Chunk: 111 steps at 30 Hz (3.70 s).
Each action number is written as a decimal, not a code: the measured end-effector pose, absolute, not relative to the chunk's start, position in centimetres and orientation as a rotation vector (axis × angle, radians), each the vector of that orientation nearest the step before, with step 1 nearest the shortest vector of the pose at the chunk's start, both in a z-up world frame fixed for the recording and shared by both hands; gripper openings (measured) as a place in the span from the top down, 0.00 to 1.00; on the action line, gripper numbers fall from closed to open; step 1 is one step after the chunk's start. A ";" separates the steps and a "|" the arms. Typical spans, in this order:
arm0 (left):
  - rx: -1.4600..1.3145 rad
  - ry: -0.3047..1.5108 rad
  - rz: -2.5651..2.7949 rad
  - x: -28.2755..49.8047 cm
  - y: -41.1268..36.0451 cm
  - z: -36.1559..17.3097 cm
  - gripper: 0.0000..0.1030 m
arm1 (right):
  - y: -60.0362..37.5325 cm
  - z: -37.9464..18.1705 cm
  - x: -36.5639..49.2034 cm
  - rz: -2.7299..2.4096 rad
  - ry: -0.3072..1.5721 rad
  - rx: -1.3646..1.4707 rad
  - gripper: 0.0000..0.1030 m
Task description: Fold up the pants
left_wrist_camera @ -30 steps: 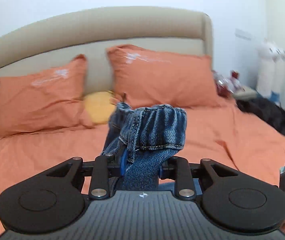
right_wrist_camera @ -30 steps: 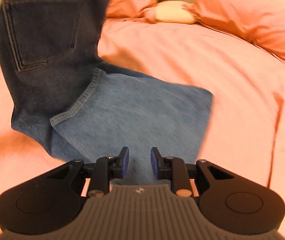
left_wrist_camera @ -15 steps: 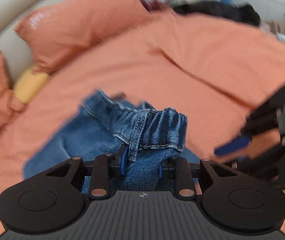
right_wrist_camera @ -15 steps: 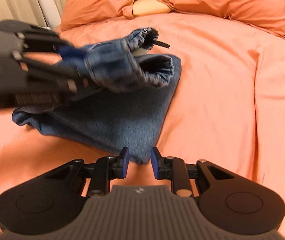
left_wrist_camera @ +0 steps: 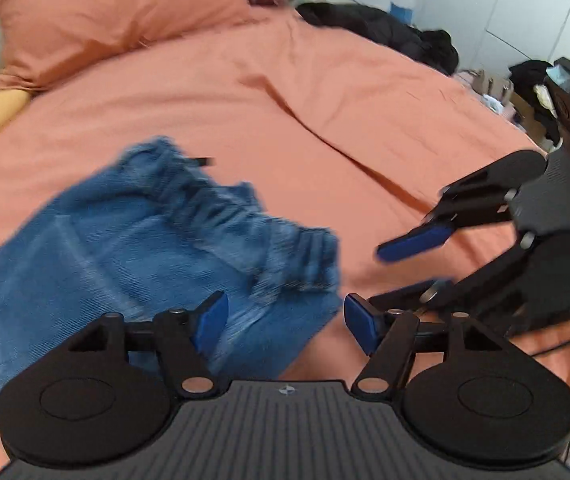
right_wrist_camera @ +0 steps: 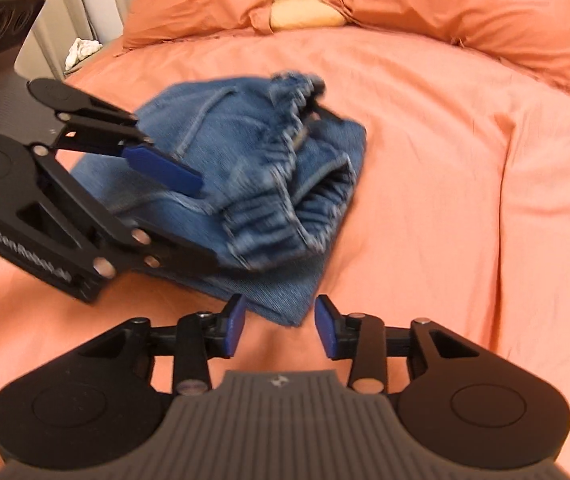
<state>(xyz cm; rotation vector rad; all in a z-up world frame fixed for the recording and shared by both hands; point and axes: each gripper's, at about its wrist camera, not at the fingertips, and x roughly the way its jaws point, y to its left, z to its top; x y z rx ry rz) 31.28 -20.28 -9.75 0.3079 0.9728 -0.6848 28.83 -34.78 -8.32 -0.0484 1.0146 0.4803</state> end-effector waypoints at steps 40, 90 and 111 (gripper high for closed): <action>0.410 1.116 -0.396 25.9 -2.4 -14.3 0.83 | -30.0 -10.0 30.0 0.200 1.160 0.053 0.98; 0.138 0.996 -0.301 36.5 -3.5 -14.0 0.79 | -32.6 -10.1 40.1 0.062 1.064 0.207 0.96; 0.184 0.935 -0.354 30.9 -5.6 -11.4 0.82 | -25.7 -4.7 30.1 0.189 0.858 -0.127 0.72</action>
